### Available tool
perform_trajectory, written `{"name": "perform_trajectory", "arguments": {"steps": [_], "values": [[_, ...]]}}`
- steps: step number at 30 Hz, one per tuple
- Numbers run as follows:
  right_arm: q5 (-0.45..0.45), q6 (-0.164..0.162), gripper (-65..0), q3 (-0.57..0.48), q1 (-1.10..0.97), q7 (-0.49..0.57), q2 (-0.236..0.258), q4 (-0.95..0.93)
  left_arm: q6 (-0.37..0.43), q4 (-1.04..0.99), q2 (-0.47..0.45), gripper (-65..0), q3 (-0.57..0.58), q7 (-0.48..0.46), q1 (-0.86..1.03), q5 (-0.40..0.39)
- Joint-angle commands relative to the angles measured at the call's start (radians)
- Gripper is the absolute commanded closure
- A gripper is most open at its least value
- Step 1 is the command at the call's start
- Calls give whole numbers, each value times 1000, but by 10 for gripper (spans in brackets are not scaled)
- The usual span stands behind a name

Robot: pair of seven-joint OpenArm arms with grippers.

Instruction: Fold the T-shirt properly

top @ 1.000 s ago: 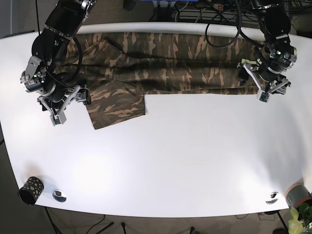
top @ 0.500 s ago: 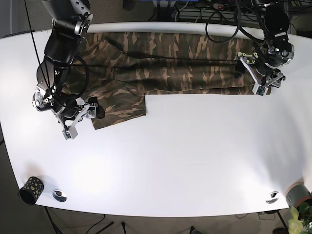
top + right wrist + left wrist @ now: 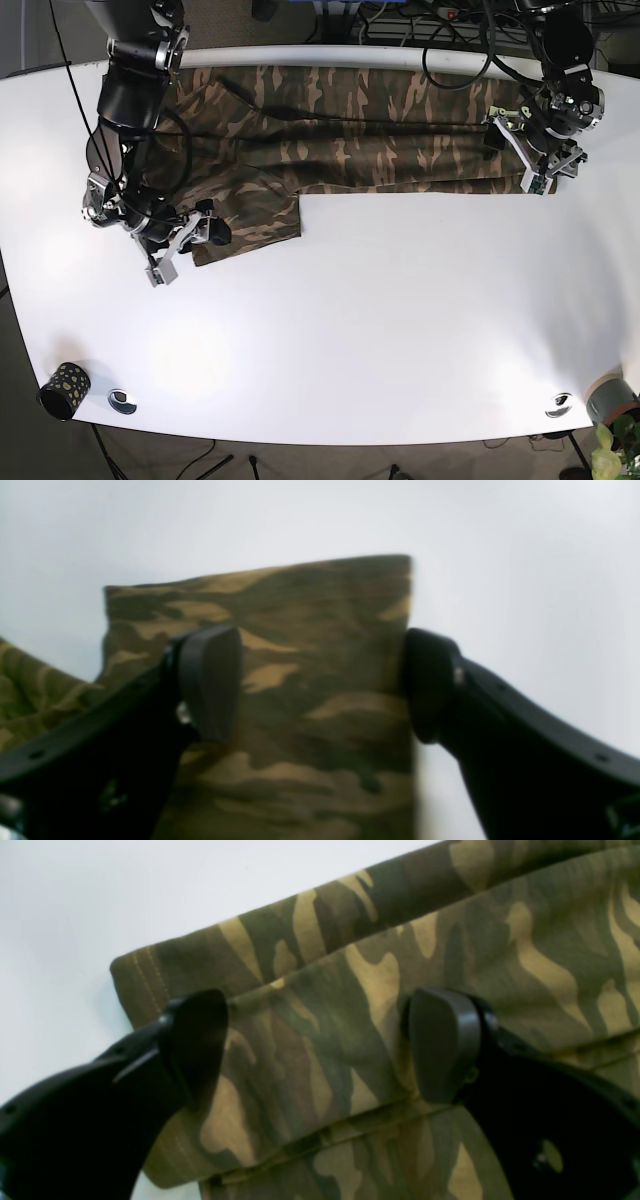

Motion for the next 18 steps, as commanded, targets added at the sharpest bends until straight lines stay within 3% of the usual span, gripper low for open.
{"name": "perform_trajectory", "arguments": {"steps": [1, 7, 10, 12, 14, 18], "values": [[-20, 1, -447, -4, 8, -36, -11, 4, 7, 12, -15, -518, -7, 6, -5, 17], [-21, 1, -414, -4, 11, -29, -17, 4, 7, 12, -17, -518, -7, 6, -5, 17], [-18, 1, -268, -4, 13, -2, -17, 4, 7, 12, -17, -518, -7, 6, -5, 17], [-20, 1, -109, -6, 14, 17, -17, 4, 7, 12, -17, -518, -7, 6, -5, 17], [-21, 1, 0, -8, 14, 25, -17, 2, 7, 11, -17, -518, -7, 6, -5, 17], [-12, 1, 0, -8, 14, 25, -17, 10, 7, 11, -17, -518, -5, 6, -6, 20]]}}
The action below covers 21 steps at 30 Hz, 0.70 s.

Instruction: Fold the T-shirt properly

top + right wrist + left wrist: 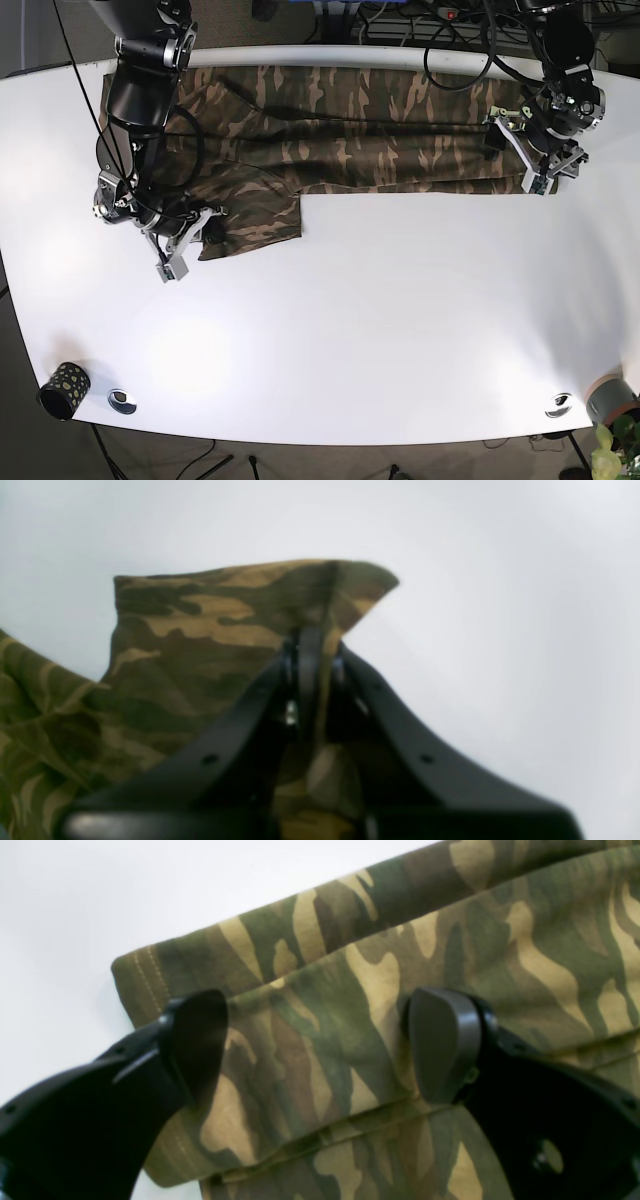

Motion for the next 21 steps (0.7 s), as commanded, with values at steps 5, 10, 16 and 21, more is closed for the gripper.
{"name": "perform_trajectory", "arguments": {"steps": [5, 10, 16, 21], "values": [[15, 1, 0, 4, -42, -77, 9, 228, 7, 11, -14, -518, -2, 6, -22, 20], [15, 1, 0, 5, -134, -196, 8, 487, 7, 9, -16, -518, -4, 6, -31, 24], [15, 1, 0, 35, -253, -284, 6, 742, 7, 9, -33, -518, -1, 6, -33, 24], [15, 1, 0, 156, -314, -362, -57, 863, 7, 1, -51, -518, 21, 6, -33, 20]]}}
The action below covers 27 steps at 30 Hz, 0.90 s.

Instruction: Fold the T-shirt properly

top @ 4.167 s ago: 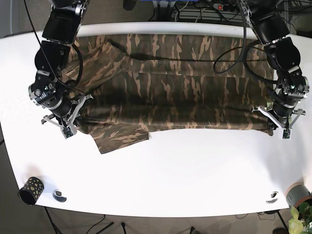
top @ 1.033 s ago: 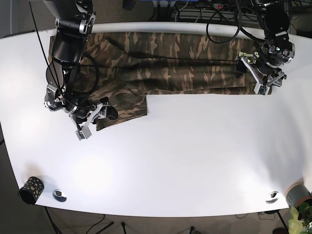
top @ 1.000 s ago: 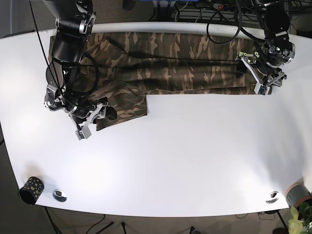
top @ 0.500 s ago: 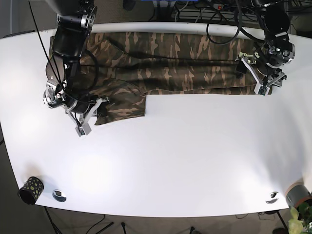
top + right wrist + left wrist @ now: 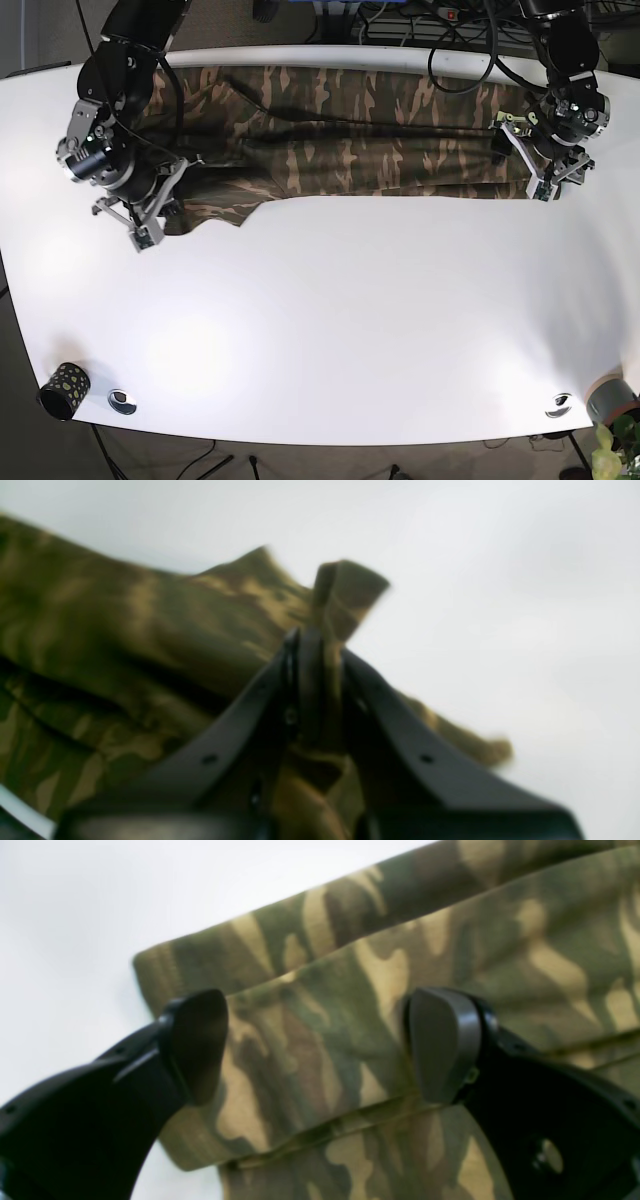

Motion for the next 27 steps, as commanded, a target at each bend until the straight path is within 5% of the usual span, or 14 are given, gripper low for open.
{"name": "perform_trajectory", "arguments": {"steps": [1, 16, 19, 24, 27], "values": [[17, 2, 0, 38, -7, -16, -3, 53, 7, 4, -12, -518, 3, -6, -7, 4], [100, 2, 0, 228, -176, -39, -61, 57, 7, -57, -63, -518, 3, -8, -9, 1], [85, 2, -144, 262, -176, -30, -61, 57, 7, -56, -63, -518, 3, -8, -9, 1], [57, 2, -482, 326, -176, 13, -63, 57, 7, -51, -63, -518, 3, -8, -9, -1], [98, 2, -555, 330, -180, 11, -61, 62, 7, -48, -61, -518, -3, -8, -38, -2]]}}
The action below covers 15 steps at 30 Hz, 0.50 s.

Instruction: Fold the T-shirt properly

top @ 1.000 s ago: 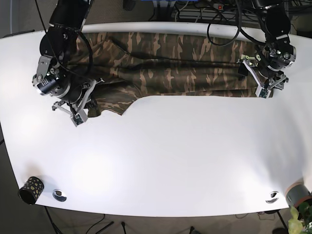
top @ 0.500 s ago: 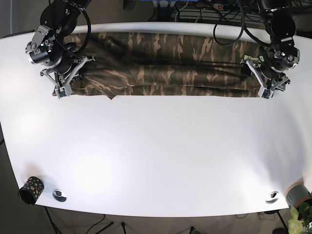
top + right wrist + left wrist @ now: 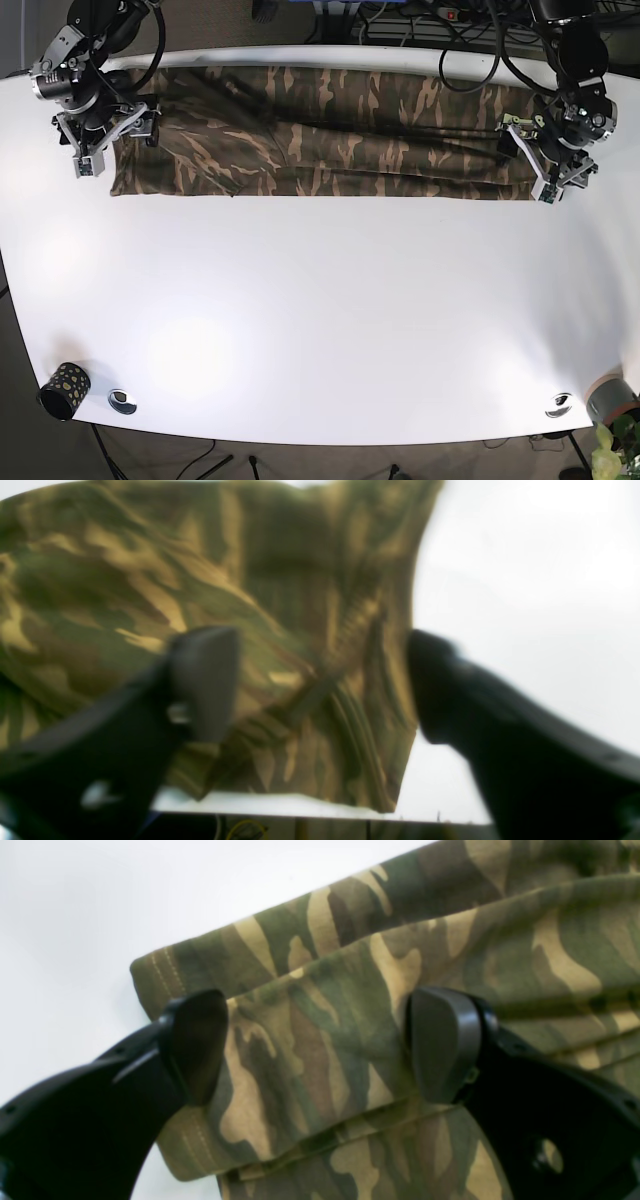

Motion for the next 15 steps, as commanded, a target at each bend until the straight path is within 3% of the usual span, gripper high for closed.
{"name": "perform_trajectory", "arguments": {"steps": [1, 4, 8, 15], "values": [[74, 2, -552, -1, -6, 16, 13, 23, 11, 14, -14, -518, -13, 18, -24, 37], [175, 2, -542, -4, -42, 16, 15, 24, 11, 32, -13, -518, -13, 18, -31, 17], [304, 2, -531, -50, -80, -2, 15, 24, 11, 72, -17, -518, -14, 21, -31, -104], [343, 2, -531, -207, -126, -5, 12, 23, 12, 121, -33, -518, -14, 22, -30, -189]]}}
